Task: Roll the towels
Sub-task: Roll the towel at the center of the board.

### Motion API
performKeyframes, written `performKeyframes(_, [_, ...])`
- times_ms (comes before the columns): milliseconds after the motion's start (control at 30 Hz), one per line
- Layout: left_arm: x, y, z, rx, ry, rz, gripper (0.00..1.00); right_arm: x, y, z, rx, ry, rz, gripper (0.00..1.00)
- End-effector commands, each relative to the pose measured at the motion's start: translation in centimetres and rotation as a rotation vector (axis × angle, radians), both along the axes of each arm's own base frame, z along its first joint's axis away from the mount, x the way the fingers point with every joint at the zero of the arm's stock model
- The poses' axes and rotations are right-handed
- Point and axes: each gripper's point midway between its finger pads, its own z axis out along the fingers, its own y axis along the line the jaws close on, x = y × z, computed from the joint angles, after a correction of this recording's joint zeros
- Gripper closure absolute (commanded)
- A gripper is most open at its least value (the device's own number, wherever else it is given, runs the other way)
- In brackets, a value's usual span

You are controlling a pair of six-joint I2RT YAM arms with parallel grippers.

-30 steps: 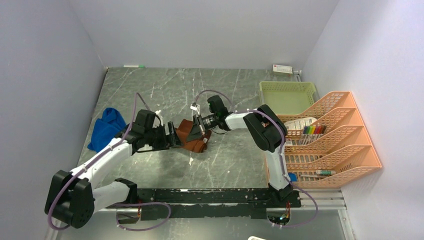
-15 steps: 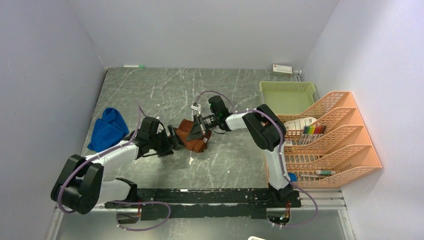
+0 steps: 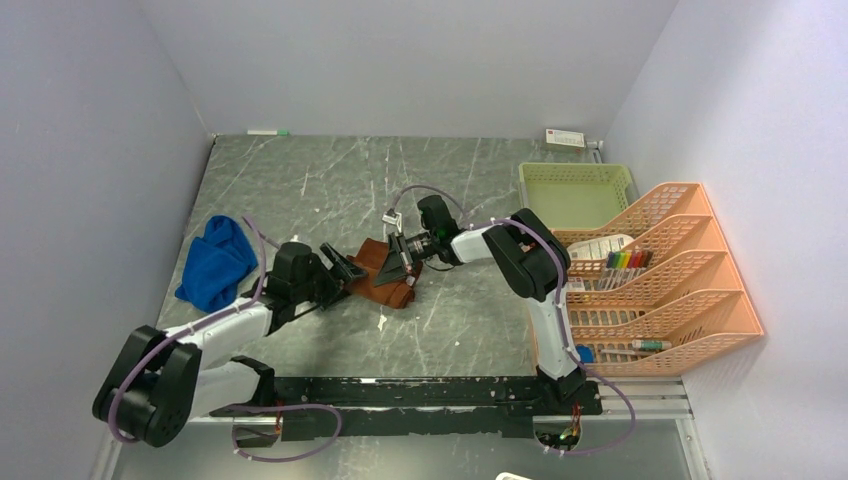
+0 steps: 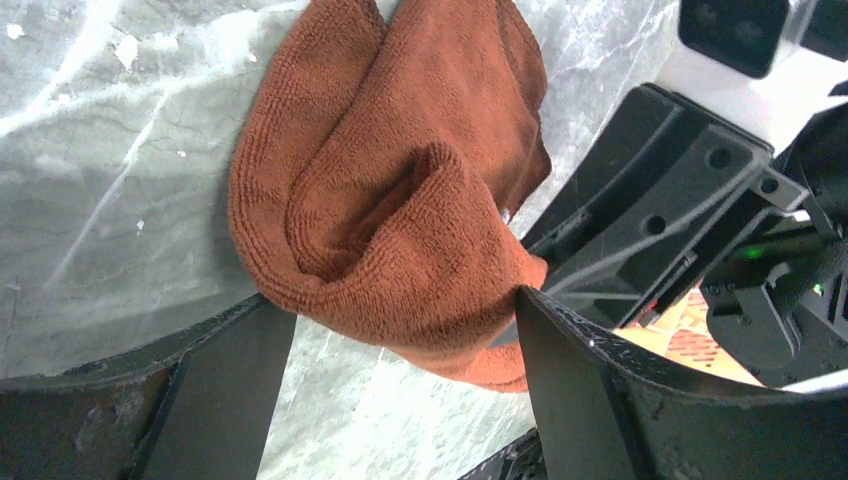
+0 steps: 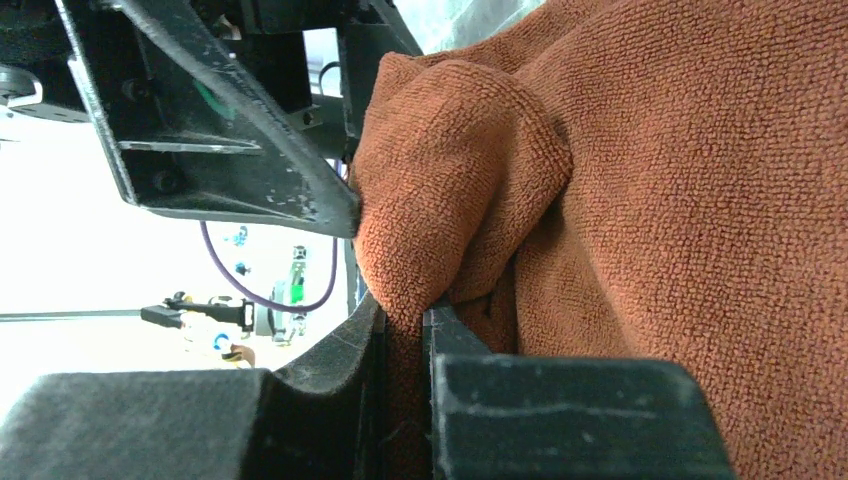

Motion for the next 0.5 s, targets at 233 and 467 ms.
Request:
performKeyframes(233, [1.9, -1.1, -0.7, -0.049, 0.019, 0.057, 0.1, -0.5, 0.0, -0.1, 0.011, 0.008, 0.021, 1.0])
performKeyframes(467, [3.1, -1.0, -0.8, -0.053, 0.017, 0.104, 0.17, -0.6, 0.6, -1.1, -0.052, -0.021, 0.021, 0.93])
